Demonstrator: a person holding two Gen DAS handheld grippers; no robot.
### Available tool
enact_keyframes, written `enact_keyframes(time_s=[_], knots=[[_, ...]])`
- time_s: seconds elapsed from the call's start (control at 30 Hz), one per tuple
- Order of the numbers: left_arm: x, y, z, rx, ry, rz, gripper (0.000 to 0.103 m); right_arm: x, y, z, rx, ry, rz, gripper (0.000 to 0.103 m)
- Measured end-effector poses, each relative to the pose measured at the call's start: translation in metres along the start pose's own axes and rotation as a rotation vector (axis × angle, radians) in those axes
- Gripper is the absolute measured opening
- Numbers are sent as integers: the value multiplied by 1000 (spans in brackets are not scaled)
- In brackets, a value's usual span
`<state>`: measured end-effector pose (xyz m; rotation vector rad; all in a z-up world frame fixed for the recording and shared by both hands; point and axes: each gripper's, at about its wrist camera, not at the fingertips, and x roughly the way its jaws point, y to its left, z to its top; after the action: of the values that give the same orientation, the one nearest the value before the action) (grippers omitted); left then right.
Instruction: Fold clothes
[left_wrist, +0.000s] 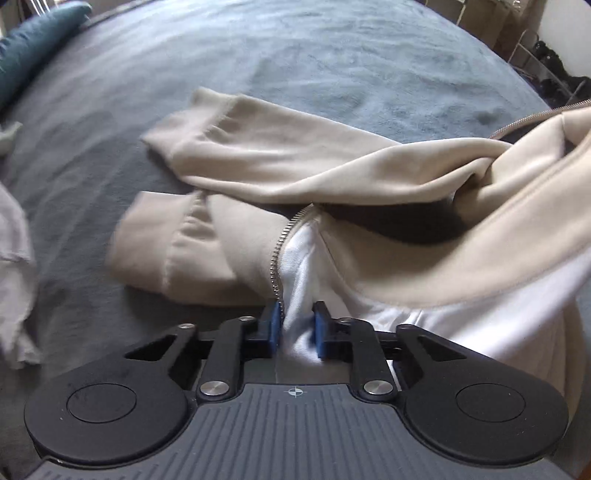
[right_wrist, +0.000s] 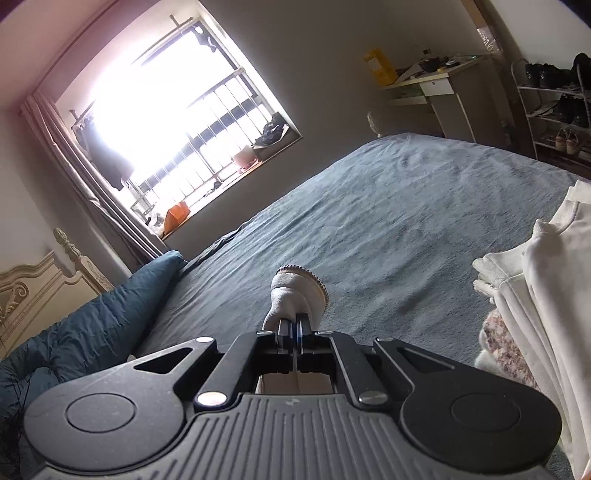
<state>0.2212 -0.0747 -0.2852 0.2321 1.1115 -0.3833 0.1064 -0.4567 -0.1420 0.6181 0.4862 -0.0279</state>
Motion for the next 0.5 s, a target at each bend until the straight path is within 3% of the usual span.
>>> enact_keyframes(time_s=[0.17,0.27,0.4,0.5], knots=[[-70,32,-50,-21,-35,131,15,0,-16,-11,-3,66,-67,3],[-91,46,-83,-67,11,161,15,13,-21,-28,-49,155,-102,3],[-75,43,-130,-88,132,181,16,51,-6,-71,-265,300,-157,3],[-53,46,-154,-147,190,141,20,78,3,-108,-449,422,-221,6]])
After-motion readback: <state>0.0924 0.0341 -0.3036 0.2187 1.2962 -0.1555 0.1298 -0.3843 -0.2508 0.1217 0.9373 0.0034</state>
